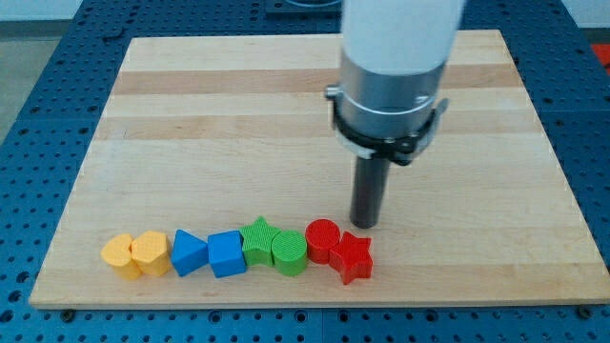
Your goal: Push the red star along with the red circle up a bit
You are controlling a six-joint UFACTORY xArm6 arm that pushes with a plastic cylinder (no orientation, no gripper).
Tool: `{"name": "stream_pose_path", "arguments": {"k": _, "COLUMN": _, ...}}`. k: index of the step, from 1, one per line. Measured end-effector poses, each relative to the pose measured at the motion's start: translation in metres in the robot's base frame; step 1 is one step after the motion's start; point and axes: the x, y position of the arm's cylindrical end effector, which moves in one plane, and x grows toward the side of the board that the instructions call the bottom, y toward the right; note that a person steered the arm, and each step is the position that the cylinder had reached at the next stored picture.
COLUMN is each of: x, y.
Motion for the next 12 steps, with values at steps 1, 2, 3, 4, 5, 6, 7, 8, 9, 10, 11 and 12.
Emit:
{"name": "stream_pose_path", "arguments": {"k": 1, "x": 0.001, "y": -0.021}}
{"name": "stream_pose_path", "arguments": {"k": 2, "x": 0.007, "y": -0.028}}
{"name": "stream_pose_path", "arguments": {"k": 3, "x": 0.017, "y": -0.028}}
{"name": "stream_pose_path", "arguments": {"k": 4, "x": 0.013, "y": -0.028}}
{"name": "stream_pose_path", "arguments": {"k": 5, "x": -0.001, "y": -0.002}}
{"name": "stream_pose_path", "arguments": {"k": 6, "x": 0.005, "y": 0.063}}
{"name": "stream_pose_path", "arguments": {"k": 7, "x": 0.044, "y": 0.107}}
{"name": "stream_pose_path", "arguments": {"k": 8, "x": 0.084, "y": 0.112}}
{"name": "stream_pose_path", "arguments": {"k": 9, "x": 0.085, "y": 0.107}}
{"name": "stream_pose_path", "arguments": {"k": 10, "x": 0.085, "y": 0.087}}
{"name": "stream_pose_path", "arguments": {"k": 11, "x": 0.085, "y": 0.066}}
{"name": "stream_pose_path", "arguments": {"k": 12, "x": 0.086, "y": 0.052}}
